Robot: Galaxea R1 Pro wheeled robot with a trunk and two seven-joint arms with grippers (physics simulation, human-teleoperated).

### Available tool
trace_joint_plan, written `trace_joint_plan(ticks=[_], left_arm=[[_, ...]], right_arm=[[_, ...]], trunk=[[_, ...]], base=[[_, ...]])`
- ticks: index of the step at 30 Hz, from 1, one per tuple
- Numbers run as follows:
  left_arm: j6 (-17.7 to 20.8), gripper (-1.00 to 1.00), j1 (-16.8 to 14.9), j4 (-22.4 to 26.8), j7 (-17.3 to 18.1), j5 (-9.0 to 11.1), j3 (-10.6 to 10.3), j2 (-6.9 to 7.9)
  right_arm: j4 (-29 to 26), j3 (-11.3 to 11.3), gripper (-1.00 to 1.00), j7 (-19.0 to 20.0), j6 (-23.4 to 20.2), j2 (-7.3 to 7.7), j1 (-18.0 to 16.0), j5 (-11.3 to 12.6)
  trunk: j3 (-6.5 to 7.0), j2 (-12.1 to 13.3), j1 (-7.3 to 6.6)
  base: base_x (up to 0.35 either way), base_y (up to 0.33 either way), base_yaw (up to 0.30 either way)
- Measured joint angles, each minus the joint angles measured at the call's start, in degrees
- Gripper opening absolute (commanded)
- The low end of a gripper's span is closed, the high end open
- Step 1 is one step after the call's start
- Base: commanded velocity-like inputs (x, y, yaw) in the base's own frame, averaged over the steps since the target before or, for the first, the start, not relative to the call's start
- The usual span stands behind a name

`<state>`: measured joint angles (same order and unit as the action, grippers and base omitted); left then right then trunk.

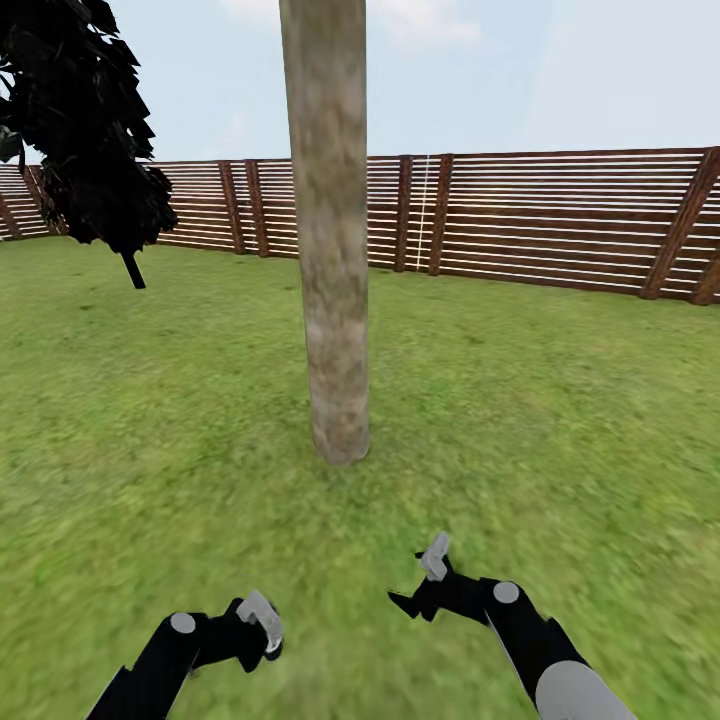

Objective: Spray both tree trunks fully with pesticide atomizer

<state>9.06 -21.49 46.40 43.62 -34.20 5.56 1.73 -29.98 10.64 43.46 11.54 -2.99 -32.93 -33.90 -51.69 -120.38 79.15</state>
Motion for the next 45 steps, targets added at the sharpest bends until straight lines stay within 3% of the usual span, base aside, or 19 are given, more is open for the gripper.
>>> trace_joint_plan(ticks=[2, 4, 7, 9, 11, 12, 14, 16, 18, 19, 29, 33, 38, 41, 45], left_arm=[[1.95, -1.00, -0.34, -0.05, 2.05, -4.05, -0.07, -0.16], [2.22, -1.00, -0.38, -0.07, 3.83, -6.40, -0.04, -0.44], [2.51, -1.00, -0.46, -0.06, 4.72, -8.52, -0.03, -0.75], [2.56, -1.00, -0.48, -0.01, 5.46, -8.81, -0.06, -0.76], [2.55, -1.00, -0.48, 0.00, 8.53, -9.21, -0.18, -0.87], [2.57, -1.00, -0.48, 0.00, 10.92, -9.30, -2.49, -0.64], [2.56, -1.00, -0.48, -0.04, 11.67, -9.38, -4.87, -0.60], [2.55, -1.00, -0.48, -0.06, 11.89, -9.44, -5.81, -0.56], [2.55, -1.00, -0.48, -0.07, 11.93, -9.47, -5.96, -0.40], [2.55, -1.00, -0.48, -0.08, 11.94, -9.49, -5.98, -0.36], [2.51, -1.00, -0.48, -0.08, 12.01, -9.47, -6.23, -0.38], [2.55, -1.00, -0.48, -0.06, 12.02, -9.41, -7.93, -0.66], [2.55, -1.00, -1.63, 0.09, 12.16, -9.15, -8.88, -1.25], [2.55, -1.00, -2.37, 0.06, 12.30, -8.84, -10.77, -1.78], [2.41, -1.00, -2.90, 0.02, 15.19, -9.07, -11.00, -2.88]], right_arm=[[-0.63, 0.00, 1.00, 1.97, -0.02, 0.00, -0.08, -0.01], [-1.85, -0.03, 1.00, 2.24, -0.08, 0.02, -0.11, 0.03], [-2.45, -0.13, 1.00, 2.72, -0.03, 0.15, -0.12, -0.23], [-2.54, -0.30, 1.00, 5.80, -0.08, 0.23, -0.12, -0.39], [-3.30, -4.02, 1.00, 11.00, -0.09, 0.33, -0.12, -0.41], [-5.13, -8.35, 1.00, 11.90, -0.14, 0.26, -0.12, -0.28], [-6.55, -11.51, 1.00, 12.16, -0.19, 0.14, -0.12, -0.21], [-7.48, -14.86, 1.00, 13.33, -0.19, 0.09, -0.12, -0.19], [-8.33, -15.45, 1.00, 14.51, -0.20, 0.09, -0.12, -0.19], [-8.58, -15.59, -1.00, 15.13, -0.20, 0.09, -0.12, -0.20], [-9.55, -15.74, -1.00, 18.14, -0.20, 0.15, -0.12, -0.23], [-9.39, -15.94, -1.00, 18.24, -0.20, 0.15, -0.12, -0.28], [-8.99, -20.39, -1.00, 18.19, -0.20, 0.16, -0.12, -0.28], [-8.96, -20.72, -1.00, 18.17, -0.20, 0.16, -0.12, -0.29], [-8.94, -20.74, -1.00, 18.16, -0.20, 0.17, -0.12, -0.29]], trunk=[[0.00, 0.00, 0.00], [0.00, 0.00, 0.00], [0.00, 0.00, 0.00], [0.00, 0.00, 0.00], [0.00, 0.00, 0.00], [0.00, 0.00, 0.00], [0.00, 0.00, 0.00], [0.00, 0.00, 0.00], [0.00, 0.00, 0.00], [0.00, 0.00, 0.00], [0.00, 0.00, 0.00], [0.00, 0.00, 0.00], [0.00, 0.00, 0.00], [0.00, 0.00, 0.00], [0.00, 0.00, 0.00]], base=[[0.000, 0.000, 0.000], [0.000, 0.000, 0.000], [0.000, 0.000, 0.000], [0.000, 0.000, 0.000], [0.000, 0.000, 0.000], [0.000, 0.000, 0.000], [0.000, 0.000, 0.000], [0.000, 0.000, 0.000], [0.000, 0.000, 0.000], [0.000, 0.000, 0.000], [0.000, 0.000, 0.000], [0.000, 0.000, 0.000], [0.000, 0.000, 0.000], [0.000, 0.000, 0.000], [0.000, 0.000, 0.000]])
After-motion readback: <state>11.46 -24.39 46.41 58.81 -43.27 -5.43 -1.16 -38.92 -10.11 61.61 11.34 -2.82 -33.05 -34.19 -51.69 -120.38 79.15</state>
